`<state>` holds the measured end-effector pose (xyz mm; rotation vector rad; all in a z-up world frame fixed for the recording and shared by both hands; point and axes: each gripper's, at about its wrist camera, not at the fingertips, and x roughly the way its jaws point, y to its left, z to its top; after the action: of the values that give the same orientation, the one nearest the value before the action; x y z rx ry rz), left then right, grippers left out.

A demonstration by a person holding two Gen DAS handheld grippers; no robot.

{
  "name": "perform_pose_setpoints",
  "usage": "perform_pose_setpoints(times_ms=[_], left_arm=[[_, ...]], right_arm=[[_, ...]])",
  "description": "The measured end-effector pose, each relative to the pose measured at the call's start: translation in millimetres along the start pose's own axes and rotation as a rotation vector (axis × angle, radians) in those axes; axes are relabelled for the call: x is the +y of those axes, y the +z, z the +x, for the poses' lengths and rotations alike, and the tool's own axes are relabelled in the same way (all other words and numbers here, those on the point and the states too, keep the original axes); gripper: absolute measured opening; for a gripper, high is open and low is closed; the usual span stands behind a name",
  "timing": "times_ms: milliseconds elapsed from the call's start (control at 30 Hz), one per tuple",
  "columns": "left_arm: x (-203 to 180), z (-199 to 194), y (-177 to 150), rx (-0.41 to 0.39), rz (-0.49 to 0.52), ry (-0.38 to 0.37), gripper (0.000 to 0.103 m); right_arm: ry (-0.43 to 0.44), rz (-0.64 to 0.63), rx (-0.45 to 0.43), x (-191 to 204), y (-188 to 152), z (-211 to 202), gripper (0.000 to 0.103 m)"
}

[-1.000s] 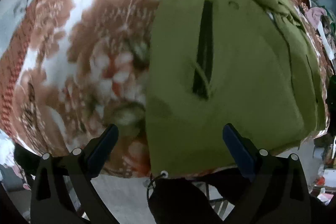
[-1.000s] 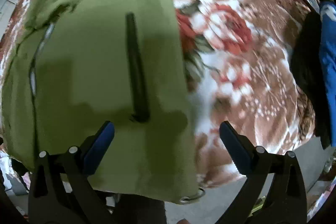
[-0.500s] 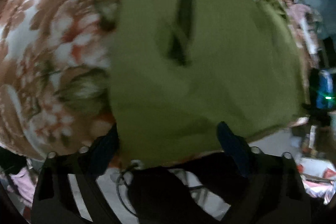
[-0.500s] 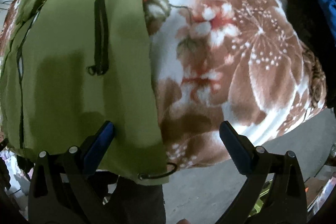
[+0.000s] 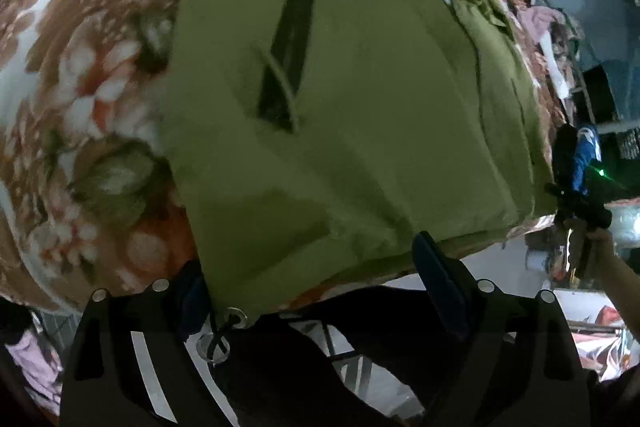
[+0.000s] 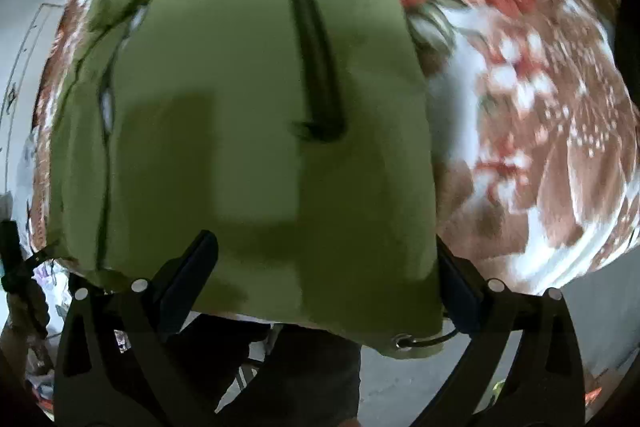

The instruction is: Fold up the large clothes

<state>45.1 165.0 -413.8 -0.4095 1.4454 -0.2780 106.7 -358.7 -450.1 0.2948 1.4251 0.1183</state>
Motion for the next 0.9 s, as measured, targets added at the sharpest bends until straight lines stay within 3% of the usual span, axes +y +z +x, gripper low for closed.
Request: perform_pose_setpoints(times_ms=[67, 100, 133, 167, 233, 333, 400, 433, 467, 500, 533, 567, 667, 900], left_arm=[[5, 5, 0, 0.014, -0.002, 0.012, 0.084], [8, 9, 0, 0.022, -0.007, 0.041, 0.076], [11, 10, 0, 0.014, -0.011, 0.075, 0.048], [13, 10, -1, 0.003, -0.028, 0.100, 0.037], [18, 7, 2, -0.004, -0.071, 0.063, 0.037], [22, 13, 1, 0.005, -0.083, 0.044, 0.048], [24, 19, 1, 0.008, -0.082, 0.044, 0.048], [24, 22, 1, 0.010, -0.087, 0.042, 0.048], [24, 23, 1, 0.014, -0.092, 0.048, 0.035], [22, 22, 3, 0.019, -0.089, 0.052, 0.027], [17, 19, 7, 0.013, -0.070, 0.035, 0.013], [15, 14, 11, 0.011, -0.057, 0.030, 0.008], [0, 2, 15, 0.000, -0.034, 0.001, 0.005], [-49, -46, 36, -0.043, -0.017, -0.032, 0.004]], right_arm=[[-0.018, -0.033, -0.007, 5, 2, -3, 0.098], [-0.023, -0.044, -0.005, 7, 1, -1, 0.098], [-0.036, -0.051, -0.002, 8, 4, 1, 0.098], [-0.052, -0.055, 0.012, 6, 9, 10, 0.097], [-0.052, -0.048, 0.043, 8, 10, 22, 0.088], [-0.050, -0.004, 0.070, 1, 15, 35, 0.088], [-0.056, -0.003, 0.081, -1, 15, 41, 0.083], [-0.064, -0.009, 0.088, -2, 14, 43, 0.074], [-0.073, -0.008, 0.090, -2, 14, 43, 0.057], [-0.080, -0.001, 0.092, -3, 15, 40, 0.047], [-0.088, 0.000, 0.094, -5, 15, 36, 0.018], [-0.091, -0.008, 0.098, -7, 16, 32, 0.013], [-0.089, -0.074, 0.109, 4, 17, 24, 0.005], [-0.055, -0.139, 0.084, 34, 37, -13, 0.004]])
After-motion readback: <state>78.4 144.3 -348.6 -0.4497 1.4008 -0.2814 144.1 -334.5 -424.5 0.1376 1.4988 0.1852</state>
